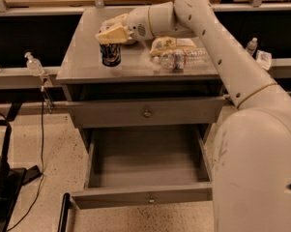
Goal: Pick pepsi can from middle drawer and place on counter
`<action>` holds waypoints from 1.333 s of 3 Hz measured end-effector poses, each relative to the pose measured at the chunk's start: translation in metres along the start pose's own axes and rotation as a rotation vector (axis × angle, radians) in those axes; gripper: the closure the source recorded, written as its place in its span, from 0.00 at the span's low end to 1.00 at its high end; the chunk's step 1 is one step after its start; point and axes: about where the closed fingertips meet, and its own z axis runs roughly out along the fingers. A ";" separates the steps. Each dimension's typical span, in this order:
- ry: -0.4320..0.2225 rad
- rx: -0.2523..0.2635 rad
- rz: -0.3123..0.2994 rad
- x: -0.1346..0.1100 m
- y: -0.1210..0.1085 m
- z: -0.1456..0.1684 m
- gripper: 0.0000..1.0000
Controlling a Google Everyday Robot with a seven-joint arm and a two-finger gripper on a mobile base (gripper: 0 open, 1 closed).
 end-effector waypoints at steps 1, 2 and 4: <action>0.047 0.025 -0.011 0.014 -0.001 0.008 0.61; 0.060 0.021 -0.011 0.019 0.002 0.015 0.30; 0.060 0.013 -0.010 0.020 0.004 0.020 0.00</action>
Offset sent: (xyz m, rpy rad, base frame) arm 0.0030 0.0040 -0.0164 -0.0514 -0.0072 -0.0262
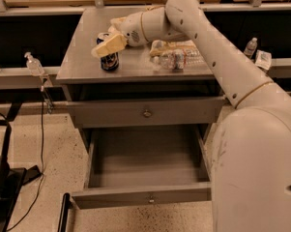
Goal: Pick pepsi can from middle drawer and place on counter
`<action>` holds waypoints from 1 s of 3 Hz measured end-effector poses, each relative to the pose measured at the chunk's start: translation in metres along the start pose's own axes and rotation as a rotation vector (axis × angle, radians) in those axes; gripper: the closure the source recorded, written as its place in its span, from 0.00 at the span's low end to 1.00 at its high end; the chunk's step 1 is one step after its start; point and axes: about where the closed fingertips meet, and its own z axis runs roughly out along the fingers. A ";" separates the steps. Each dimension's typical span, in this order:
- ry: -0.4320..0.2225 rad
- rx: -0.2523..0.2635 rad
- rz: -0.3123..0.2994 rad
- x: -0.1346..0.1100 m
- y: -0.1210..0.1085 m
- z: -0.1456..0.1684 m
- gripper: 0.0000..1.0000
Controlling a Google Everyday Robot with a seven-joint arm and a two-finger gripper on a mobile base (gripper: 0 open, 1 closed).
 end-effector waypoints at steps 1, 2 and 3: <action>0.000 0.000 0.000 0.000 0.000 0.000 0.00; -0.040 0.020 -0.080 -0.032 0.005 -0.011 0.00; -0.069 0.091 -0.175 -0.080 0.015 -0.027 0.00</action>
Offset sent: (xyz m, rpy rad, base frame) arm -0.0231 -0.0032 0.0956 0.0544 -0.2522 0.0141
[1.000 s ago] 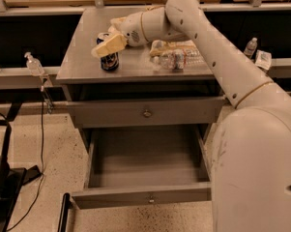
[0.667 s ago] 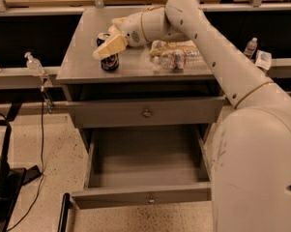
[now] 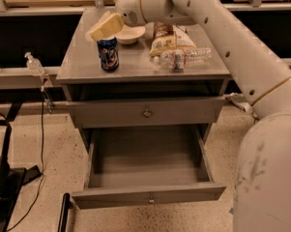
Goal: Pick pepsi can from middle drawer and place on counter
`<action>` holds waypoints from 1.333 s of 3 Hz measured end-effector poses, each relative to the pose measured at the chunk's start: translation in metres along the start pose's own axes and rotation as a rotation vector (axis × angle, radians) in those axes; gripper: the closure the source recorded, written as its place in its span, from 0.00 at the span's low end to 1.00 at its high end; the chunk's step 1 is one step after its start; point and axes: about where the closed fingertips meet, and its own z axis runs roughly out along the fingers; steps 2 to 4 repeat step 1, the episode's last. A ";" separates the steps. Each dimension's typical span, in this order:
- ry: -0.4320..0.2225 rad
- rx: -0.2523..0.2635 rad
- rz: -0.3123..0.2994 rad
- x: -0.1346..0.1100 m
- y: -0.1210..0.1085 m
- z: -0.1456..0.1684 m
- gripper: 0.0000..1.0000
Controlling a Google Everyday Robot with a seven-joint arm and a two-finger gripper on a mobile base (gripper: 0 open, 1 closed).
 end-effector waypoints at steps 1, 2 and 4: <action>-0.005 0.005 -0.004 -0.005 0.001 0.003 0.00; -0.005 0.005 -0.004 -0.005 0.001 0.003 0.00; -0.005 0.005 -0.004 -0.005 0.001 0.003 0.00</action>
Offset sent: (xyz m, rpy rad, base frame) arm 0.0000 0.0000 0.0000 0.0000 0.0000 0.0000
